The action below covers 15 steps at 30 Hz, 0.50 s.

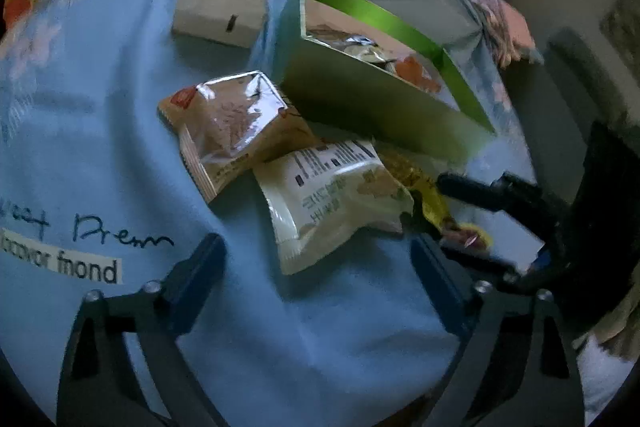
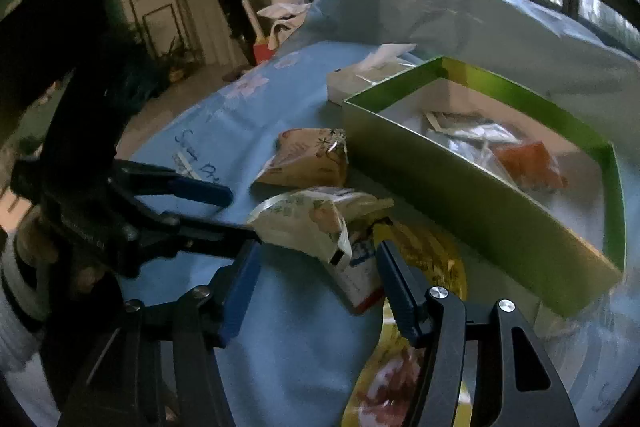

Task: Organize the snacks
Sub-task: 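Move the left tool back toward the white-and-green snack bag, then grasp the white-and-green snack bag with the left gripper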

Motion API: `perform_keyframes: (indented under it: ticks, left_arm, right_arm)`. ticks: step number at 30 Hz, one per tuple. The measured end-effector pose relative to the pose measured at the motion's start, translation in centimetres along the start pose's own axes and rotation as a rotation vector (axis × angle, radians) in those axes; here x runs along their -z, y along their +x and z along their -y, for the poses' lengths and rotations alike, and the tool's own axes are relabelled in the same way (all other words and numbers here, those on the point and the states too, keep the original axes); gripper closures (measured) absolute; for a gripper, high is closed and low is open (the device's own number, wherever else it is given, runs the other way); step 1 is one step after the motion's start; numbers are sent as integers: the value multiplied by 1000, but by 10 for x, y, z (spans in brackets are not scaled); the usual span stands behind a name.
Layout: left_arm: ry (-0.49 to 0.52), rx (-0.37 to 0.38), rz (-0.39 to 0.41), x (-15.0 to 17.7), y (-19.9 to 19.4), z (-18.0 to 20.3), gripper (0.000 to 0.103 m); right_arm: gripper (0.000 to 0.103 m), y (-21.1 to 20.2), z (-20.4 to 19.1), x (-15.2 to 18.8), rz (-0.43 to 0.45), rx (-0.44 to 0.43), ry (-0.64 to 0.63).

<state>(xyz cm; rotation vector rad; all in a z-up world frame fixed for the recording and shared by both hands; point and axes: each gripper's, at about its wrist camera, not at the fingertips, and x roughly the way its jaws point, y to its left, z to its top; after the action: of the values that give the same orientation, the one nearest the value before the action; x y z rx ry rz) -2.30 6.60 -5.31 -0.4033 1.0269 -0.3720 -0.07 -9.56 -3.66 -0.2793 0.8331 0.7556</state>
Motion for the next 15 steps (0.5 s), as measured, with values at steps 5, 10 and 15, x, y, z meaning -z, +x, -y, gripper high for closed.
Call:
perform_keyframes:
  ticks: [5,10,15]
  left_arm:
    - [-100,64,24,-4,-5,-20,20]
    - [-94,76,5,-5,3,-16,33]
    - [-128,95,-27,-7,15,-19,47]
  right_arm:
    - [49,7,0,-6,-8,0,-38]
    - [57,15,3,-10,-27,-5,-39]
    - [69,24,9,-11,-52,-19,-20]
